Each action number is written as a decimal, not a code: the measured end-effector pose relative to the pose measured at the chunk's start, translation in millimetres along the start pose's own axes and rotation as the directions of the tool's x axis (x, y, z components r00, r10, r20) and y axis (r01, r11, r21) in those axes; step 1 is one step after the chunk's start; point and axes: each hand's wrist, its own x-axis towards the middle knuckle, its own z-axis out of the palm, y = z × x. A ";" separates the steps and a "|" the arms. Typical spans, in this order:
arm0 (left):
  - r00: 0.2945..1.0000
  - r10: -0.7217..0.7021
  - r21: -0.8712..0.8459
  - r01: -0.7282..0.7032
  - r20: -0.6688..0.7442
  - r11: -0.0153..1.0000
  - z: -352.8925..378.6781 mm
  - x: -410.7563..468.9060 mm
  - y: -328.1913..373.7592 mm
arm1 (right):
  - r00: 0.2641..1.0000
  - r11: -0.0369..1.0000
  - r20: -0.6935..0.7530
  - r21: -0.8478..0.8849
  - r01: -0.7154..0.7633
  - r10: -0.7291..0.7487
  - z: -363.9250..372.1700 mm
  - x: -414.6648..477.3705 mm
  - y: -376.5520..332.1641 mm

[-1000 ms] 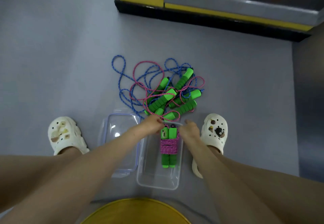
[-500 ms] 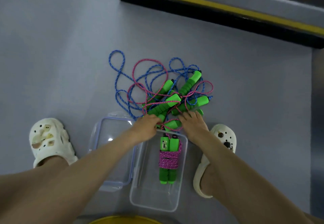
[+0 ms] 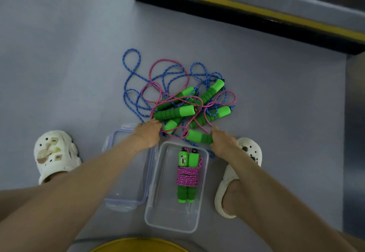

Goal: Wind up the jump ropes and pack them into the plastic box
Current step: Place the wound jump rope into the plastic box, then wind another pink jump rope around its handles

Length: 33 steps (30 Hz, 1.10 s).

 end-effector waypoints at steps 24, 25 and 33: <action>0.841 -0.063 -0.232 -0.076 -0.537 0.970 -181.1 -250.2 74.2 | 0.967 0.762 0.042 0.624 0.170 -0.250 -173.7 -242.8 -112.4; 0.834 -0.070 -0.245 -0.080 -0.548 0.966 -186.6 -252.6 68.7 | 0.979 0.770 -0.015 0.615 0.171 -0.205 -175.7 -243.6 -112.4; 0.937 0.032 -0.762 -0.302 -0.348 0.573 -204.1 -252.5 51.4 | 0.888 0.569 -0.457 0.745 0.349 0.054 -195.8 -224.1 -119.4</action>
